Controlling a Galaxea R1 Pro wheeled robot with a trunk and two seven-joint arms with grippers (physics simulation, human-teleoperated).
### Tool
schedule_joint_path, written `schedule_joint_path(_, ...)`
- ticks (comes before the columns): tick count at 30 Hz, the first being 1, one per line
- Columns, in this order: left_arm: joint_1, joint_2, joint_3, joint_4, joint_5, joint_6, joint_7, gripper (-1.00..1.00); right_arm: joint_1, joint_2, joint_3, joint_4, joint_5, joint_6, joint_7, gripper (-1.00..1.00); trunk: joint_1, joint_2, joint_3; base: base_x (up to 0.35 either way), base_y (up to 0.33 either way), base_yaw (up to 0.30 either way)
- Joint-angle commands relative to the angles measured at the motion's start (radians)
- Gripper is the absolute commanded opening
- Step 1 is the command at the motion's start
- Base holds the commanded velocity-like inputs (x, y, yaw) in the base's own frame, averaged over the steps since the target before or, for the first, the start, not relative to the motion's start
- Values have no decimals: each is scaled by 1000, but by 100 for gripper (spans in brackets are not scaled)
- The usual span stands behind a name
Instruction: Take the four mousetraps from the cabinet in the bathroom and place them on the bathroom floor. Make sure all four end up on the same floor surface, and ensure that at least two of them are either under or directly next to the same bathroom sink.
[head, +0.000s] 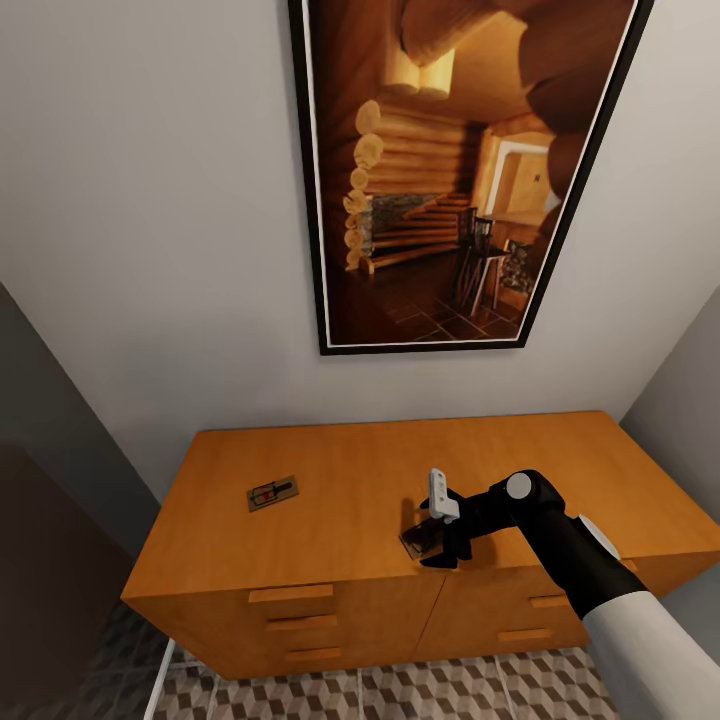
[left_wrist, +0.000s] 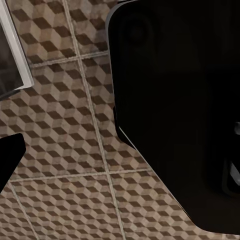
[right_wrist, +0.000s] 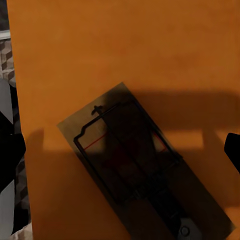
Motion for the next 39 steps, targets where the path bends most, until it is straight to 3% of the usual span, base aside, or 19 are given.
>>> schedule_joint_path(1, -2, -1, -8, 4, 8, -8, 2, 100, -1, -1, 2, -2, 0, 10, 3, 100, 1, -2, -2, 0, 0, 0)
schedule_joint_path(39, -2, -1, -8, 5, 9, -8, 2, 100, -1, -5, 2, 62, 1, -5, -1, 100, 1, -2, -2, 0, 0, 0)
